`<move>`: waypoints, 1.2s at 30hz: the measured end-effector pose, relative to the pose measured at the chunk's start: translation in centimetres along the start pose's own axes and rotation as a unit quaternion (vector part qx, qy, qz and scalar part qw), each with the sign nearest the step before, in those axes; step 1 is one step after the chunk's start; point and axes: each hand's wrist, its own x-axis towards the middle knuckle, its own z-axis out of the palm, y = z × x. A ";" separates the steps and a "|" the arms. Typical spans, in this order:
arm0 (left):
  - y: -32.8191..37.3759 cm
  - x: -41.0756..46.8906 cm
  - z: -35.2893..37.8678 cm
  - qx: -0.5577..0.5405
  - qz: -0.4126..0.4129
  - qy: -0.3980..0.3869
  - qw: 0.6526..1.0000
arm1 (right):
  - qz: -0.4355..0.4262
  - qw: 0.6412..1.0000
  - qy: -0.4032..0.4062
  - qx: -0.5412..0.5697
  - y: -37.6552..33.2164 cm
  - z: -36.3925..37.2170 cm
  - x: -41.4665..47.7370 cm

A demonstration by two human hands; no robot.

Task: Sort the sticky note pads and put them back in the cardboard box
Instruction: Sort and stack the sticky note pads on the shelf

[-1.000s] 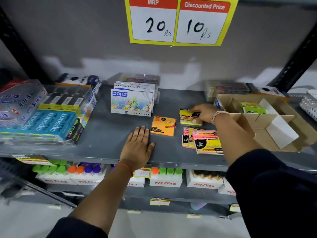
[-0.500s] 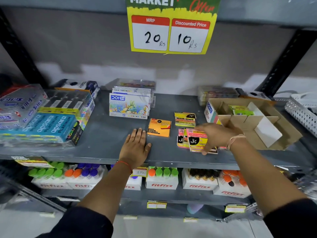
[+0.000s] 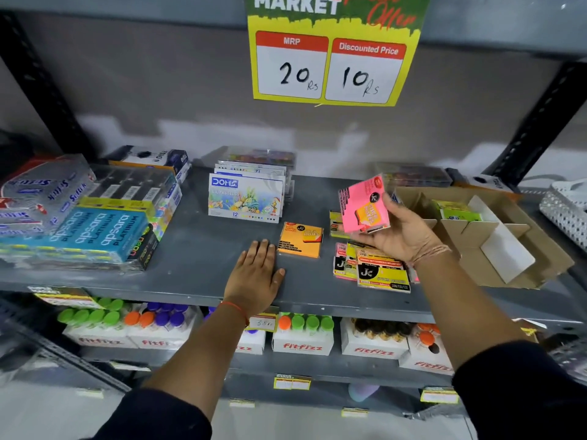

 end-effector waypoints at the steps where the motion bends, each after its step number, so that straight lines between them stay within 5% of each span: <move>1: 0.0 0.0 0.0 0.002 0.000 0.001 1.000 | -0.006 1.000 0.018 -0.005 -0.2 -0.1 0.4; 5: -0.2 0.1 0.2 0.006 0.002 0.001 1.000 | -0.027 0.988 0.061 -0.138 -1.2 -0.1 1.8; 8: -0.2 0.1 0.2 0.005 0.003 -0.004 1.000 | 0.028 0.945 -0.029 -0.326 -1.2 2.0 1.5; 10: -0.2 0.2 0.1 0.005 0.002 -0.014 1.000 | 0.076 0.870 -0.095 -0.477 -0.1 4.0 1.0; 13: -0.3 0.3 -0.4 -0.013 0.002 -0.037 0.999 | 0.095 0.705 -0.124 -0.692 2.6 5.9 0.6; 15: -0.6 0.4 -0.7 -0.022 0.012 -0.049 0.998 | 0.080 0.648 -0.109 -0.750 4.7 6.3 0.0; 24: -1.8 0.3 -0.9 -0.066 0.039 -0.028 0.997 | -0.040 0.619 0.026 -0.784 8.8 6.3 0.3; 30: -1.6 0.0 -0.8 -0.068 0.032 -0.019 0.997 | -0.032 0.613 0.045 -0.788 6.2 5.1 -0.4; 34: -1.5 -0.2 -0.9 -0.050 0.039 -0.020 0.998 | 0.165 0.483 0.033 -0.859 1.4 1.4 -1.9; 36: -1.5 -0.2 -0.9 -0.046 0.039 -0.021 0.998 | 0.225 0.460 0.015 -0.859 1.1 0.5 -2.4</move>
